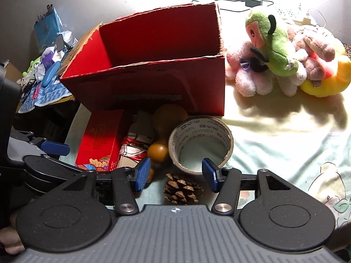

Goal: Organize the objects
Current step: 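Close the right gripper around the beige masking tape roll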

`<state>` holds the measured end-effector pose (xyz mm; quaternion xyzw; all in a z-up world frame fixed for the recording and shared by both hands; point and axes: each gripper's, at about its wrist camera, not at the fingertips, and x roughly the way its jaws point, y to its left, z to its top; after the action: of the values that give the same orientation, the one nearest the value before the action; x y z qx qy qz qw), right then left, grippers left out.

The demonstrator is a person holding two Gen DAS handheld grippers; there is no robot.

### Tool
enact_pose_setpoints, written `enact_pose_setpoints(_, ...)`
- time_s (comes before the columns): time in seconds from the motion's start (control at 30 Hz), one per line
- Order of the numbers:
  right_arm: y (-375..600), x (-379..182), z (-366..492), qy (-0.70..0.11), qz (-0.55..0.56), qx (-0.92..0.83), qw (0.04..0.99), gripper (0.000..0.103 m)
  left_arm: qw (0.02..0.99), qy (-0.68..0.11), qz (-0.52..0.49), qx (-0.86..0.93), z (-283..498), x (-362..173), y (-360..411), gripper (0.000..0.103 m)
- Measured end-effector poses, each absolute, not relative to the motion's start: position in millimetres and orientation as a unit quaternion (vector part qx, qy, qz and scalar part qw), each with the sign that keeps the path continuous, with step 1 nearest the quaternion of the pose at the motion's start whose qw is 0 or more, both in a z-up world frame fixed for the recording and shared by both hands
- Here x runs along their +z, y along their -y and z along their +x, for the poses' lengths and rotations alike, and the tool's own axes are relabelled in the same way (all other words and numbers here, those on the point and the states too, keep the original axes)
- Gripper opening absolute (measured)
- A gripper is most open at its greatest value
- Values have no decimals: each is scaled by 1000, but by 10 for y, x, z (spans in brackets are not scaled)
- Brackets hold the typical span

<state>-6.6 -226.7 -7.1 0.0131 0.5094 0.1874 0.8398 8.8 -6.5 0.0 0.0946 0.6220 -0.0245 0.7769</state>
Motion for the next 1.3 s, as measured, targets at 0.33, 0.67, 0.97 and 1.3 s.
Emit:
enact_pose_setpoints(0.33, 2539, -41, 85, -482, 62, 145, 862, 52, 800, -593, 41, -78, 175, 64, 99, 99)
enact_pose_setpoints(0.67, 2715, -277, 265, -496, 84, 108, 858, 35, 797, -574, -20, -186, 376, 36, 312, 69)
enact_pose_setpoints(0.97, 2732, -463, 401, -528, 106, 107, 836, 26, 764, -612, -24, -202, 532, -196, 444, 49)
enact_pose_setpoints(1.3, 2743, -520, 454, -536, 117, 116, 828, 12, 767, -604, 4, -217, 566, -203, 554, 14)
